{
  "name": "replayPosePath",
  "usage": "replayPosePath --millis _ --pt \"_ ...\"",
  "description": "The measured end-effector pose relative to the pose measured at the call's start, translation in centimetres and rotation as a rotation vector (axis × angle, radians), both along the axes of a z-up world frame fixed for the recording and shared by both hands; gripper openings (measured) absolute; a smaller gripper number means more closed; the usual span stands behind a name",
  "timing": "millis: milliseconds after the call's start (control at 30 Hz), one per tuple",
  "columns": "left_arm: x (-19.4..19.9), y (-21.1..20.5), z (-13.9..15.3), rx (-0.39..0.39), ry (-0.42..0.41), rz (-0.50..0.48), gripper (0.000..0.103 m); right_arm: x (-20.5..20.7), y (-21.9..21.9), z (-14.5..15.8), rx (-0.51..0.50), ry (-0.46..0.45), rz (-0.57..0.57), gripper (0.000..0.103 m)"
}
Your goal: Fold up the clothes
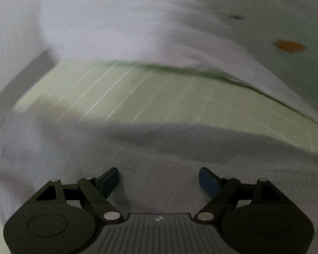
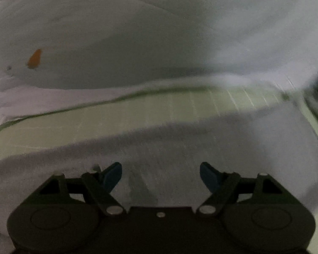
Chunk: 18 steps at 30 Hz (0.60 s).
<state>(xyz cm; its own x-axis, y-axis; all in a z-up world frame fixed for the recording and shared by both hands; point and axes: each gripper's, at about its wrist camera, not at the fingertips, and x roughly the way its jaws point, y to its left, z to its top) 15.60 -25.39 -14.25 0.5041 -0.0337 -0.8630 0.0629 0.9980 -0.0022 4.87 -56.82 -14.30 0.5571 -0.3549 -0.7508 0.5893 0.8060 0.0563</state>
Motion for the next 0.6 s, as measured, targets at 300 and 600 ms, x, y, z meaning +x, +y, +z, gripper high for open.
replayPosePath --millis 300,600 --pt "-0.6 5.2 -0.8 -0.171 0.100 0.253 0.070 -3.2 0.6 -0.5 0.129 -0.053 -0.146 0.065" --pt "-0.1 4.2 0.0 -0.203 0.105 0.240 0.047 -4.0 -0.5 -0.3 0.166 -0.025 -0.318 0.048"
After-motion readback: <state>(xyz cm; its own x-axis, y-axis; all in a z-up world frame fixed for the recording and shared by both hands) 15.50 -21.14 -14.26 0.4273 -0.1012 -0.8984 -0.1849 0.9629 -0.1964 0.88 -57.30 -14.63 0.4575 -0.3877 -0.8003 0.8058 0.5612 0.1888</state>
